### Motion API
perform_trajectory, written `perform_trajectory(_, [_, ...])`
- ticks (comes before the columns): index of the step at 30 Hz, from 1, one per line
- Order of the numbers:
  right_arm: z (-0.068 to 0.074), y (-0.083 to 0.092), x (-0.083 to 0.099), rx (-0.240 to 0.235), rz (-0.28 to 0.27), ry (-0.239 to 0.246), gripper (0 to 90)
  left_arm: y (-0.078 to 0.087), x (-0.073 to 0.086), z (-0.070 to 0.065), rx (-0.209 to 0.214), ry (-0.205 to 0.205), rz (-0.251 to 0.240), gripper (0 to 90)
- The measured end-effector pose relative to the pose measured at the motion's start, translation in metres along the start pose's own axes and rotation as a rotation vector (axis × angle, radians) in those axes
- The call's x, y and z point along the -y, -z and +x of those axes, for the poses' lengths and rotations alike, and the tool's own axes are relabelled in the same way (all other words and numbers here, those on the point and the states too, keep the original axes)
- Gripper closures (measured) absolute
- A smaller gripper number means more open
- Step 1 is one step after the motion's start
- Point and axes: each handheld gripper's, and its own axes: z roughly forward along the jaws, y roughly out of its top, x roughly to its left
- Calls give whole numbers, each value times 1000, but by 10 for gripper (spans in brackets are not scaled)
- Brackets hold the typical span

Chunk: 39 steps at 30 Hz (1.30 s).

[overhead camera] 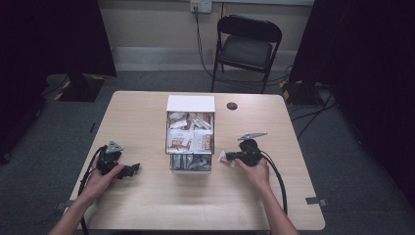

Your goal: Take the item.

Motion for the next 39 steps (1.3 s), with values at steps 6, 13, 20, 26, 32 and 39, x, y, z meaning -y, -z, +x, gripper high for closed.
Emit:
perform_trajectory(6, [-1,-1,0,3,-2,-4,871,0,0,0,0,1,0,0])
perform_trajectory(13, [-2,-3,0,17,-3,-9,822,0,0,0,0,1,0,0])
perform_trajectory(20, [-3,-2,0,26,-18,-19,766,0,0,0,0,1,0,0])
perform_trajectory(26, [-3,-1,-2,34,-25,-18,716,0,0,0,0,0,0,0])
perform_trajectory(32, [-2,5,-5,40,-62,-31,598,0,0,0,0,0,0,0])
perform_trajectory(39, [0,19,-9,59,-103,-47,421,0,0,0,0,1,0,0])
